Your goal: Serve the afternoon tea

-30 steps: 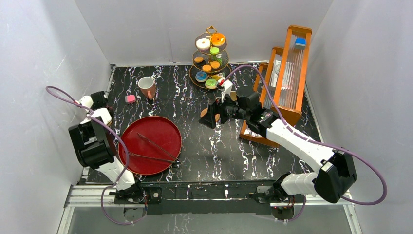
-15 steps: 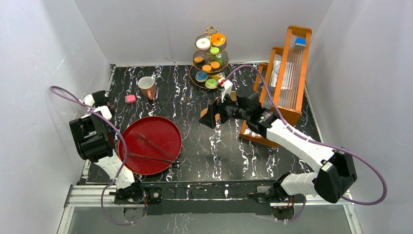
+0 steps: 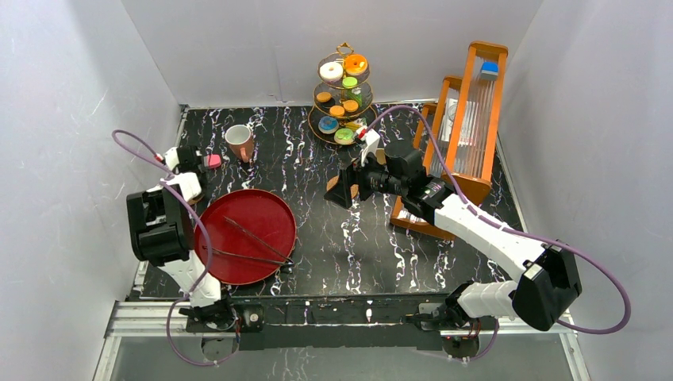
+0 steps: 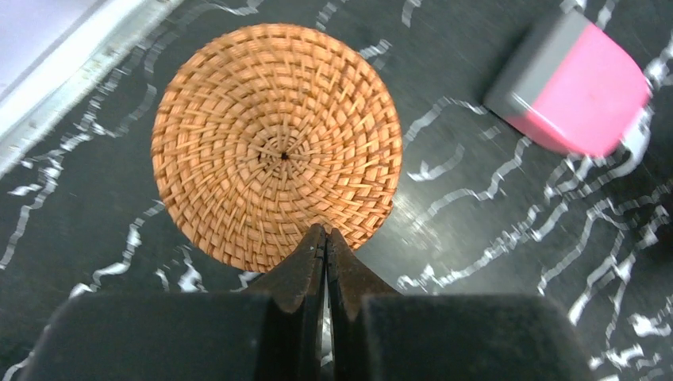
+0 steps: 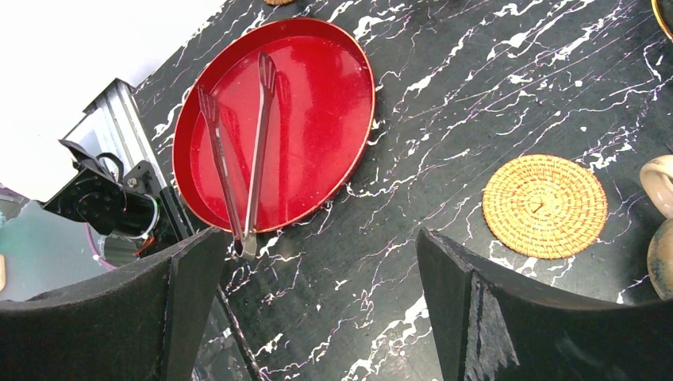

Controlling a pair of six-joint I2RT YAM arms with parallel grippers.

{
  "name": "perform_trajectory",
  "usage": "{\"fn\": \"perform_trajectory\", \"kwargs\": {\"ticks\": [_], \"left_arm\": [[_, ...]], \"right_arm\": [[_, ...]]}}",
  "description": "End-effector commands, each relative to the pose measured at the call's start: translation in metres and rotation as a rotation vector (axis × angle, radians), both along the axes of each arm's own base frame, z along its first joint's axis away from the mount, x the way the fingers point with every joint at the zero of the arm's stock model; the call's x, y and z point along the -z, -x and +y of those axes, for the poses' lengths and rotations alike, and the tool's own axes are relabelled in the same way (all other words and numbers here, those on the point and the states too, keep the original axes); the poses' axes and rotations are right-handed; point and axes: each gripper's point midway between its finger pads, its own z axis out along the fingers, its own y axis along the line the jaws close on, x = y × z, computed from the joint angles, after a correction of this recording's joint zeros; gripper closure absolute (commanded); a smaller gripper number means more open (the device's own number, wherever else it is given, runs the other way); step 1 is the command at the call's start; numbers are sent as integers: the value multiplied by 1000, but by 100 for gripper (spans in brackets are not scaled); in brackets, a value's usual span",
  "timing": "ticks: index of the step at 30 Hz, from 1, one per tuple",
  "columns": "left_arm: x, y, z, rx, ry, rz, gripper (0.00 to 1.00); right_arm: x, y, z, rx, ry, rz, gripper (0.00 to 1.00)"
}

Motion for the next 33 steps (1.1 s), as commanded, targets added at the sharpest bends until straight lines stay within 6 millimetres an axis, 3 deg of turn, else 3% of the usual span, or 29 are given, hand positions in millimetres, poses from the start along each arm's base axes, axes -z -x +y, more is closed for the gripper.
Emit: {"fn": "perform_trajectory", "kwargs": {"ticks": [1,6,21,25,27,33], "left_arm": [[-9,1,-27,48,-20,-7,100],[-13,-15,-46,100,-13,-50,100],[-2,-48,-109,274,81,-59,100],[0,-51,-117,288,97,-68,100],[1,-53,-136,325,109,-72,100],[-1,-56,-159,372,136,-85,100]], "right_arm": [[-20,0,-5,15,-43,-60,1],[-22,1,-9,30,-51,-72,1],[-22,0,-13,45,-44,-84,1],[-21,-1,-12,47,-38,-83,1],[-20,-2,-12,46,-36,-82,1],[-20,-2,-11,45,-36,-80,1]]}}
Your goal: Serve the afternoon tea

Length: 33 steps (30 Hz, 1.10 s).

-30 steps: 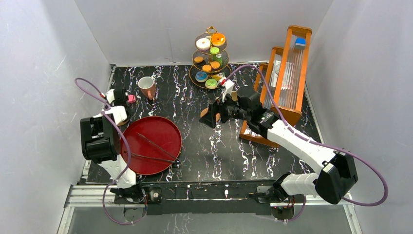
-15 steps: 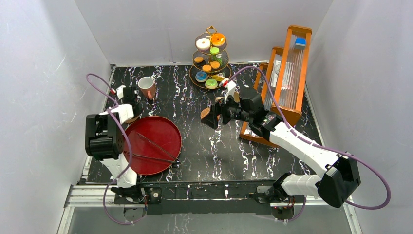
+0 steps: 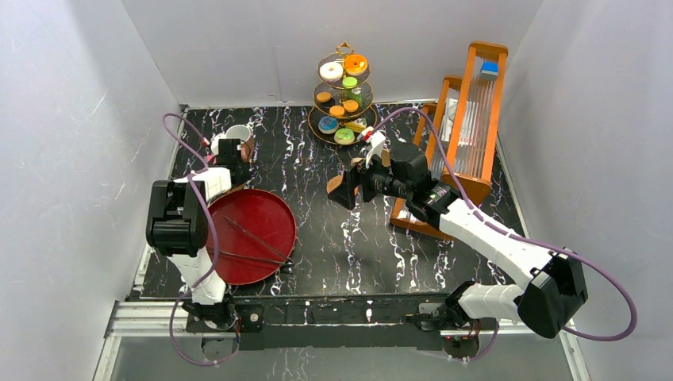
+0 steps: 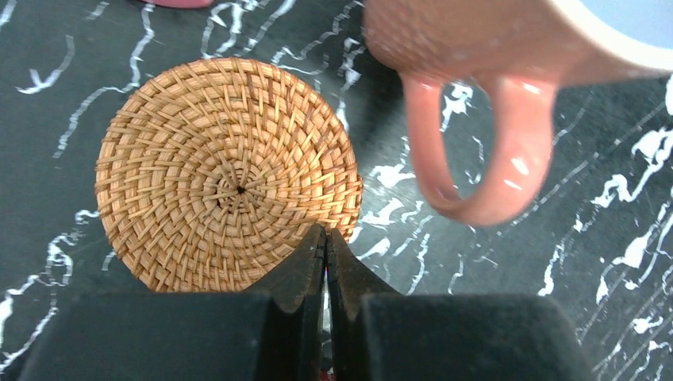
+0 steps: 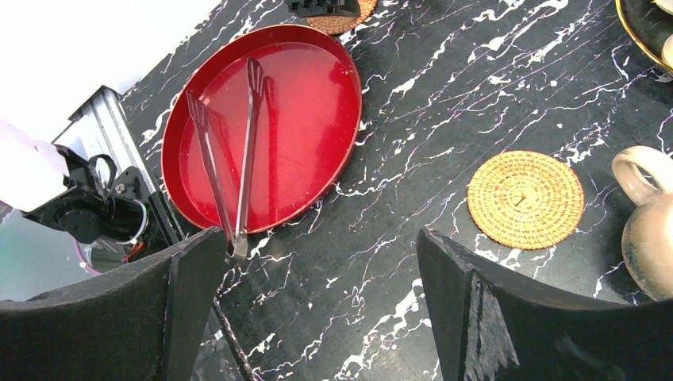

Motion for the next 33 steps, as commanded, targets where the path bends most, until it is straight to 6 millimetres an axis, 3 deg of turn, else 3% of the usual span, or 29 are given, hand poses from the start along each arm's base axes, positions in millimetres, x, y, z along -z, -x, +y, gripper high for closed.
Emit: {"fn": "perform_trajectory", "kwargs": {"ticks": [1,16,25,33], "left_arm": [[-2,-5,-24,47,40,-2,100],[4,-20,-88,168,107,-11,100],[2,-37,-138,271,120,-36,100],[3,-52,-169,333,130,-57,100]], "right_arm": [[-16,-3,0,5,-36,-50,1],[-17,-6,-1,18,-28,-54,1],[-22,-8,-3,28,-31,-74,1],[-18,-8,-6,40,-10,-71,1]]}}
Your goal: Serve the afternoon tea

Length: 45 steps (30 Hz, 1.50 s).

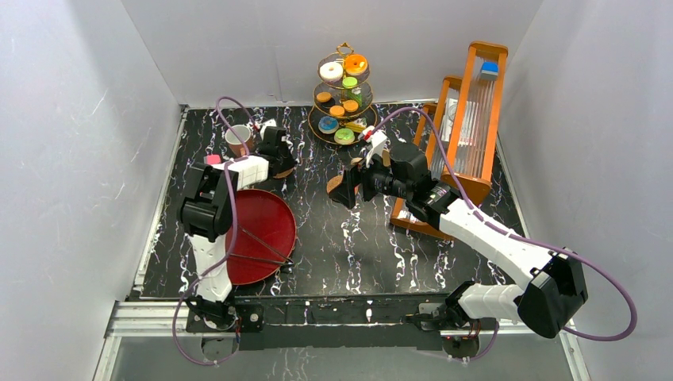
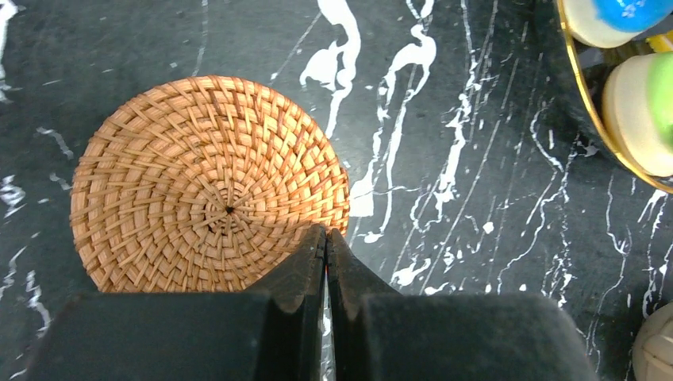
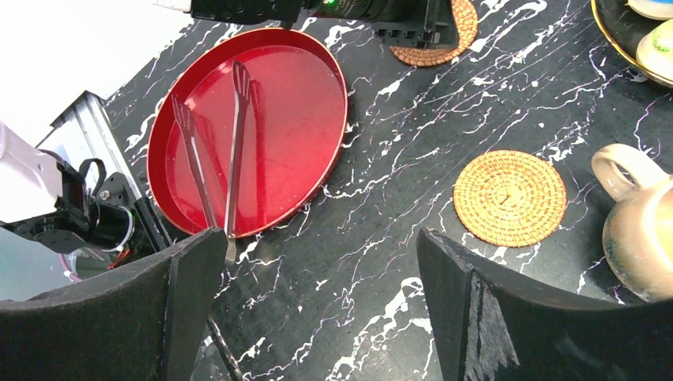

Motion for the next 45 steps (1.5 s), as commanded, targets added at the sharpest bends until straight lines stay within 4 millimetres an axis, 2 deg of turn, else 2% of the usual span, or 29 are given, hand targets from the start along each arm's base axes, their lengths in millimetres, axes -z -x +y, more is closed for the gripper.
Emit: {"fn": "perform_trajectory", "kwargs": {"ticks": [1,13,19,22,29,31,33,36,38,41,45], "left_arm": [[3,-4,-20,49,15,11,100],[-2,-11,-68,146,66,-7,100],[-10,-12,-77,158,95,-19,100],[-23,-15,-82,173,115,-38,100],[-75,-25,-84,178,124,-130,100],[-92,-26,-83,182,128,-164,93],[-112,-25,-79,177,122,-198,82],[-132,-18,-66,155,76,-222,58],[-143,-12,-51,127,20,-237,49],[-148,4,-19,66,-102,-213,42],[-154,18,28,-31,-216,-201,40]], "right_arm": [[-18,-2,-4,12,-20,-54,1],[-18,-4,-7,25,-13,-64,1],[-18,-3,-6,22,-15,-61,1],[-18,-3,-6,23,-17,-59,1],[-17,-2,-9,34,-13,-45,1],[-16,-3,-10,51,-12,-37,1],[-15,-4,-12,69,-10,-24,1],[-13,-7,-15,104,1,3,1],[-9,-10,-17,126,17,26,1],[-3,-10,-18,139,35,48,1],[0,-9,-17,129,40,54,1]]}}
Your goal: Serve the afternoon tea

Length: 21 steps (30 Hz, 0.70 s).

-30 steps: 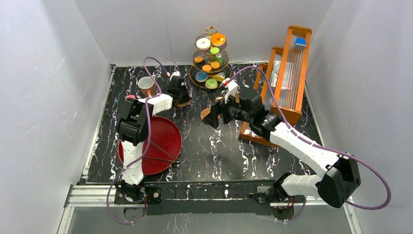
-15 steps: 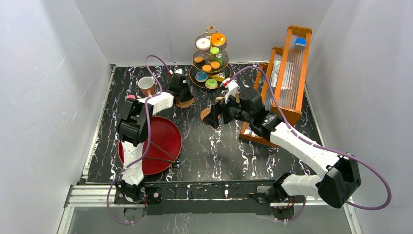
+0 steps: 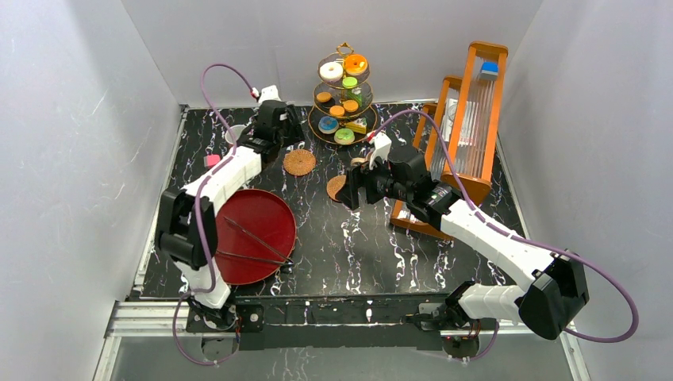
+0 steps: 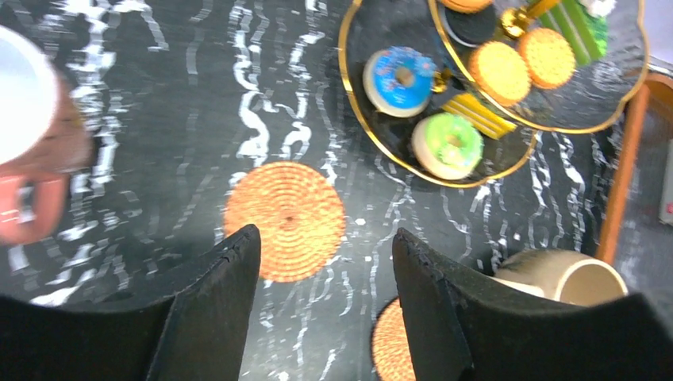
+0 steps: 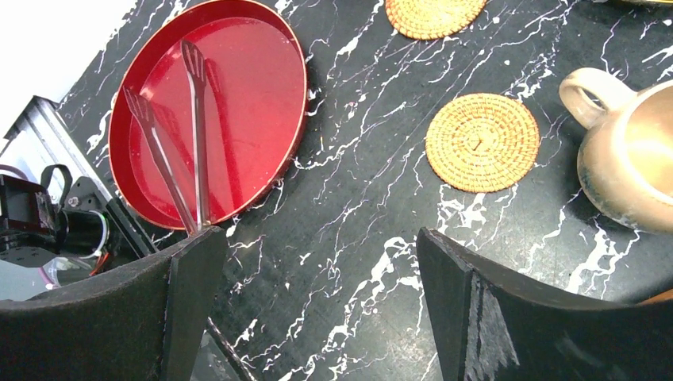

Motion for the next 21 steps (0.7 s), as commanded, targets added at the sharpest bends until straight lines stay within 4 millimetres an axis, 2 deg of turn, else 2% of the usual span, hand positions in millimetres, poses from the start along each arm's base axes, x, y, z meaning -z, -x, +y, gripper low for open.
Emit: {"fn": "perform_trajectory", "kwargs": {"ticks": [1,7,10,14,21], "left_arm": [[-6,22,67,-155,-172,20,40],[6,33,131,-297,-192,87,38],[13,34,152,-316,-175,107,37],[18,33,162,-307,-181,102,31],[43,27,158,-272,-157,153,30]], "right_arm": [[-21,-6,1,20,-35,-30,1],[-30,-3,5,-1,-65,-44,1],[-32,-2,6,-11,-80,-46,1],[-29,-1,9,-24,-77,-36,1],[-23,-2,12,-31,-74,-25,1]]}}
